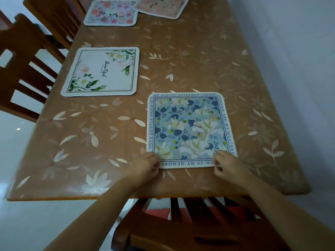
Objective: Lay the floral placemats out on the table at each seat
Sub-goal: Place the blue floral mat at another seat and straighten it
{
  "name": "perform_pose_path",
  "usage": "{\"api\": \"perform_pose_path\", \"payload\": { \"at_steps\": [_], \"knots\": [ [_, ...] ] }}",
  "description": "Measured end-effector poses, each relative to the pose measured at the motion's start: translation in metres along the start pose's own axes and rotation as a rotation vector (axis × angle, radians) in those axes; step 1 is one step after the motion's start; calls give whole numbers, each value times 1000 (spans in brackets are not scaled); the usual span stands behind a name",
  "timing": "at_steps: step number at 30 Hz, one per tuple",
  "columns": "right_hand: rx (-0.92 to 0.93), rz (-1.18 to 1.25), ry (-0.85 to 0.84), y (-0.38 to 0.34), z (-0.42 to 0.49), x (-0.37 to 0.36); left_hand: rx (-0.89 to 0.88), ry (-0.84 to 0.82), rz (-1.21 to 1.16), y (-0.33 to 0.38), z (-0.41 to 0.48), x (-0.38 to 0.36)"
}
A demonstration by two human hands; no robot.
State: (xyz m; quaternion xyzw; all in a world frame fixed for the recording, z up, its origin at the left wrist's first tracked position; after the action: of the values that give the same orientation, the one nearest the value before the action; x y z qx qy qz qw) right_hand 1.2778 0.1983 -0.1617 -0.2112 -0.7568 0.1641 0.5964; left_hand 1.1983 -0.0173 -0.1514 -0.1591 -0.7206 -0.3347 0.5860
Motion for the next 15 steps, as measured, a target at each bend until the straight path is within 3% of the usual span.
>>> {"api": "perform_pose_path", "payload": {
  "at_steps": [15],
  "knots": [
    [23,-41,65,7,-26,7,-47,54,-9,14,-8,1]
  ]
}}
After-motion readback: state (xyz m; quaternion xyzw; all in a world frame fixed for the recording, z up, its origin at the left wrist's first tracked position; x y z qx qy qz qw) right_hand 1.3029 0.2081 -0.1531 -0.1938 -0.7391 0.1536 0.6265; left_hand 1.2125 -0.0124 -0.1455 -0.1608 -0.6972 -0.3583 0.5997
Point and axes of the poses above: each hand's wrist, its own z-axis towards the middle knuckle, its own x-axis out of the back of the hand, y = z × x, the point moved 9 cm from there along z, towards the middle knuckle, and after that the axes turned 10 degrees about z, right-handed, at the moved point
